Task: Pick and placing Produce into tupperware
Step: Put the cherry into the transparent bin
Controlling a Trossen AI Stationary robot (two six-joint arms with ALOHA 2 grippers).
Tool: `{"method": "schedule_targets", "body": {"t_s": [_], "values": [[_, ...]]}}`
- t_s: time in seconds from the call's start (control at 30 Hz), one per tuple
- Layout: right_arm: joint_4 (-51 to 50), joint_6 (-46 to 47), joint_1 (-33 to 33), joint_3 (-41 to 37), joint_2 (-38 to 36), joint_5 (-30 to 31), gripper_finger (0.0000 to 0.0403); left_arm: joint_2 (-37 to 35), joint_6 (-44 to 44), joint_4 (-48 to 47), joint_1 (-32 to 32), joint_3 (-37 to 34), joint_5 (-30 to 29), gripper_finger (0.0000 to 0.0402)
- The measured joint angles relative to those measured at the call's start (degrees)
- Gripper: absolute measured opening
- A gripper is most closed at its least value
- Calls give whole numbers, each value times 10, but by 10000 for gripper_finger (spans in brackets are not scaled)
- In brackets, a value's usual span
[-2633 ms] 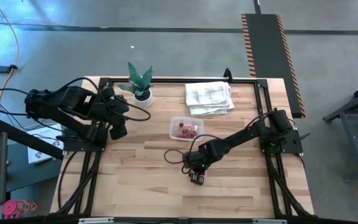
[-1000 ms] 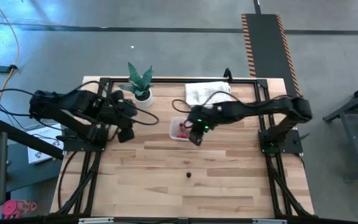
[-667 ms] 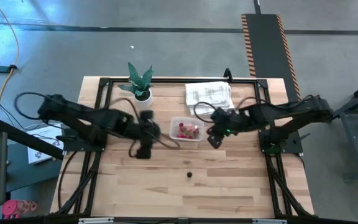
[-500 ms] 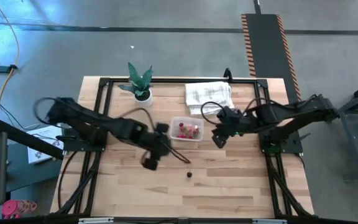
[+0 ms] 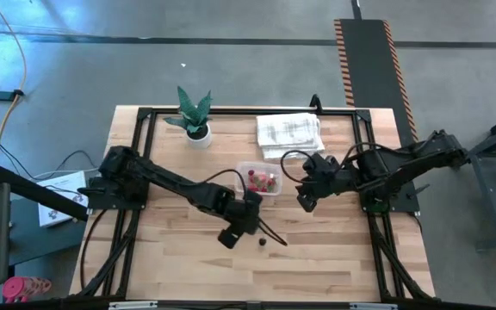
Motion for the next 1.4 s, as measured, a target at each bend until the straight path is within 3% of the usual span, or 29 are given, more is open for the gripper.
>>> {"method": "schedule_targets", "body": {"t_s": [0.53,1.4], "values": [[15,0,13,0,-126,104,139,41,55,128,0,2,34,179],[37,-5,14,0,-137,106,139,134,74,148,0,0,42,179]]}}
